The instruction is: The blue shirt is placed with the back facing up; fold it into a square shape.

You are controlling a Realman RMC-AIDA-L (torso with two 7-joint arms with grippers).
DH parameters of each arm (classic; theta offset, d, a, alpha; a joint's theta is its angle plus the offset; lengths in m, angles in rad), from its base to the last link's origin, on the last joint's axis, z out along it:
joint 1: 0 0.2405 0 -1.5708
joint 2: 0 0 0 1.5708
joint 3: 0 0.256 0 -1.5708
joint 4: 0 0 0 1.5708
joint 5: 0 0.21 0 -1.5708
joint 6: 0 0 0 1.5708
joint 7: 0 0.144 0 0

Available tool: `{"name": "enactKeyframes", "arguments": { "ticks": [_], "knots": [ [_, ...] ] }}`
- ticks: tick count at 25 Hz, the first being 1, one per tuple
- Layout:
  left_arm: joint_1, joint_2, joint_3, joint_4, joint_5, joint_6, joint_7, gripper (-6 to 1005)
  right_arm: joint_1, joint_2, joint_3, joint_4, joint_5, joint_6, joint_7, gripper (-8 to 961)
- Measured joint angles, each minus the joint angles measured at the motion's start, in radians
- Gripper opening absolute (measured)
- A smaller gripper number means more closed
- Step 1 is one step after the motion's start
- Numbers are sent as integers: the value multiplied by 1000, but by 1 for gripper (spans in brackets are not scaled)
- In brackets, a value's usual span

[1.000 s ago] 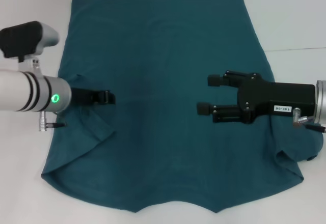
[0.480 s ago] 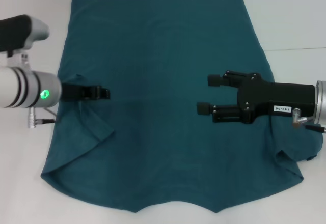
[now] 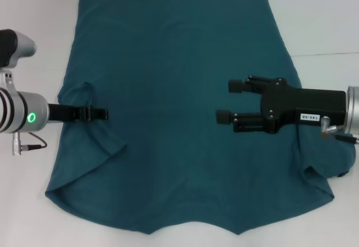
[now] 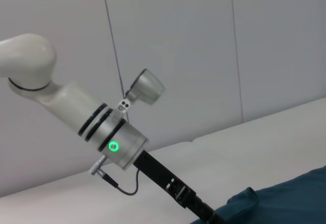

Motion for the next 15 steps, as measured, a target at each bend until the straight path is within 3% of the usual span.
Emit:
{"name": "enactKeyframes", "arguments": {
  "ticks": [3,15],
  "knots": [
    [-11,-1,1,-34,9,-27,0,786,4,0,-3,0,0,0,1,924],
    [-50,5,36,-154,10,-143,10,841,2,0,-3,1,0,0,2,925]
  ]
}}
